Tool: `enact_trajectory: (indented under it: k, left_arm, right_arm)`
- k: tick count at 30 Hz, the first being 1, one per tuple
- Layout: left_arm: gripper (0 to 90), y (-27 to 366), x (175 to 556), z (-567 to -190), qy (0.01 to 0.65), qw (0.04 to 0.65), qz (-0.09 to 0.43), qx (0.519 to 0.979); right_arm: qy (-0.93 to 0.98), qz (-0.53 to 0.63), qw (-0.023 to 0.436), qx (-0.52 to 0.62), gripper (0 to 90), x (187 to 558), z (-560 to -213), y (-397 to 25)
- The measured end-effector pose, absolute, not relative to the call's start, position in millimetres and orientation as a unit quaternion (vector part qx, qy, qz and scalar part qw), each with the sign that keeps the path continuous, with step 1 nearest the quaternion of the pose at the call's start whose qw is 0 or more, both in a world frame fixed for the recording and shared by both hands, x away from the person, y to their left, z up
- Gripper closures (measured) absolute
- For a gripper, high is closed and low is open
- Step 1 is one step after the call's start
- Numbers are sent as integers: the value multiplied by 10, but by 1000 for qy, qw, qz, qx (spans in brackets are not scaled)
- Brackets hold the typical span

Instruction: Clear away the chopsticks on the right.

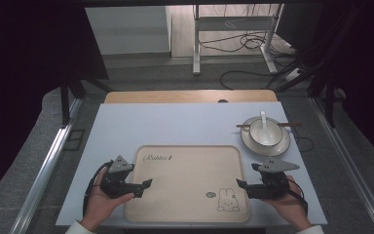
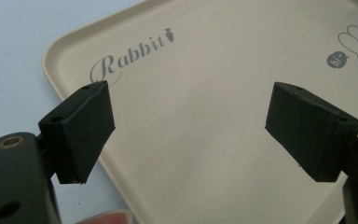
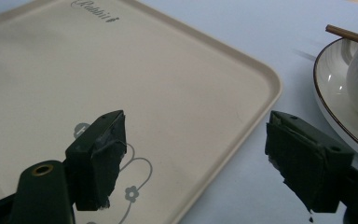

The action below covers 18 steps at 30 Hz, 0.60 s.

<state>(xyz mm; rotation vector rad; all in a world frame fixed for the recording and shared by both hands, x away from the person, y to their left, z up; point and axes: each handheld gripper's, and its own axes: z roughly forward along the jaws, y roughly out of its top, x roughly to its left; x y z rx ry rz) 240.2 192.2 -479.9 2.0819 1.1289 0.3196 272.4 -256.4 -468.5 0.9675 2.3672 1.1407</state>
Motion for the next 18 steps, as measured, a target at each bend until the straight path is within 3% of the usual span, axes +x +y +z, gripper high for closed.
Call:
enact_trajectory:
  k: [18]
  left_arm:
    - [169,1960,2325,-4799,442,370,134,806]
  right_arm:
    - [843,394,170,325,212,2752,-4687,-2500]
